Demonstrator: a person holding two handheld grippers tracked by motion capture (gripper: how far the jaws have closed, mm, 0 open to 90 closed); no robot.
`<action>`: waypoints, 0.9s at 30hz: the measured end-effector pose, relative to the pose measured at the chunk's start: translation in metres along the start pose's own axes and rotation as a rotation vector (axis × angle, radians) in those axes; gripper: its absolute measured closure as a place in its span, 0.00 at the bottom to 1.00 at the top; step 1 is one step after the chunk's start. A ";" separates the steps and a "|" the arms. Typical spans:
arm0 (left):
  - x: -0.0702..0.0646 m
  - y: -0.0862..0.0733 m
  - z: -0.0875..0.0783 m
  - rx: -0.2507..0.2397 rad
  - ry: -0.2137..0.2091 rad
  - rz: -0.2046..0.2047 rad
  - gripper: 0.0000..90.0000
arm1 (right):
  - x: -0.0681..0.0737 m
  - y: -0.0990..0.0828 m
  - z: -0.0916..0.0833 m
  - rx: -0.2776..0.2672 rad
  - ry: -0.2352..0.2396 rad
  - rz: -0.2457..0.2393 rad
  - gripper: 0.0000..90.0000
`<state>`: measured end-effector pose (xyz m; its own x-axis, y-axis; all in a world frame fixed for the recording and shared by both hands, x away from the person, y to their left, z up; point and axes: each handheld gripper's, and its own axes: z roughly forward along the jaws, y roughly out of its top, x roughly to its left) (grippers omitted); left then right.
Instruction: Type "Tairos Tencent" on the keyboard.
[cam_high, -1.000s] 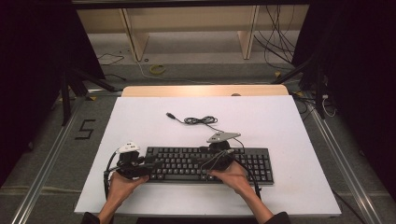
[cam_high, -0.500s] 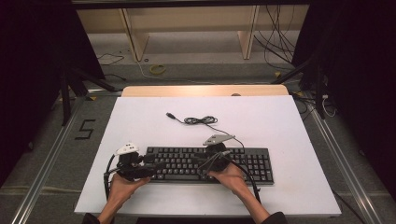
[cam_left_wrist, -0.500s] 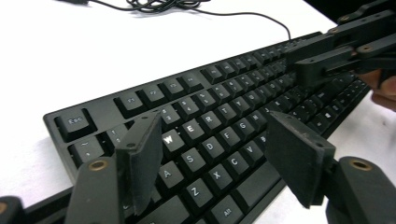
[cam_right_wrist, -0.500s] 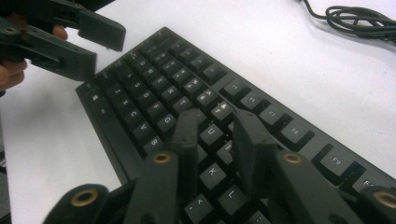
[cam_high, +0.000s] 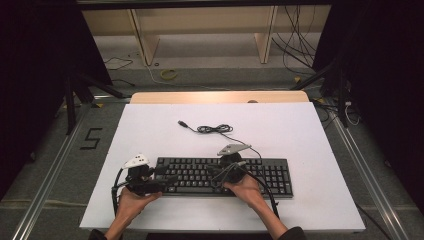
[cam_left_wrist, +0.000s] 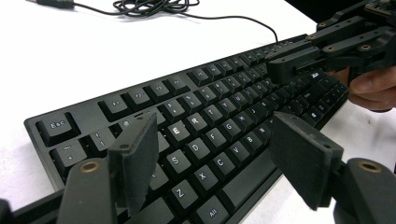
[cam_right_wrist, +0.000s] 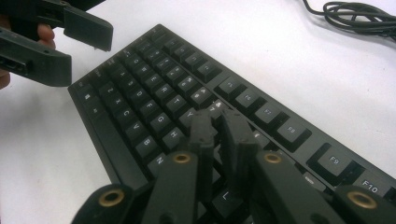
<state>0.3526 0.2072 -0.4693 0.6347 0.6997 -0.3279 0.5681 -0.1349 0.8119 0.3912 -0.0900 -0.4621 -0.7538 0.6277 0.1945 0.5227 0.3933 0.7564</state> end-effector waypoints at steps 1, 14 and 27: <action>0.000 0.000 0.000 0.000 -0.001 0.002 0.35 | 0.000 0.000 0.000 0.002 0.000 0.002 0.96; -0.001 -0.001 -0.002 -0.008 -0.001 0.008 0.35 | -0.003 -0.002 0.006 0.020 -0.010 0.007 1.00; 0.000 -0.001 -0.002 -0.006 0.002 0.008 0.35 | -0.002 -0.003 0.013 0.039 -0.019 0.001 1.00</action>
<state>0.3507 0.2087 -0.4695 0.6380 0.7001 -0.3206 0.5597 -0.1358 0.8175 0.3962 -0.0839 -0.4730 -0.7460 0.6402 0.1831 0.5385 0.4183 0.7315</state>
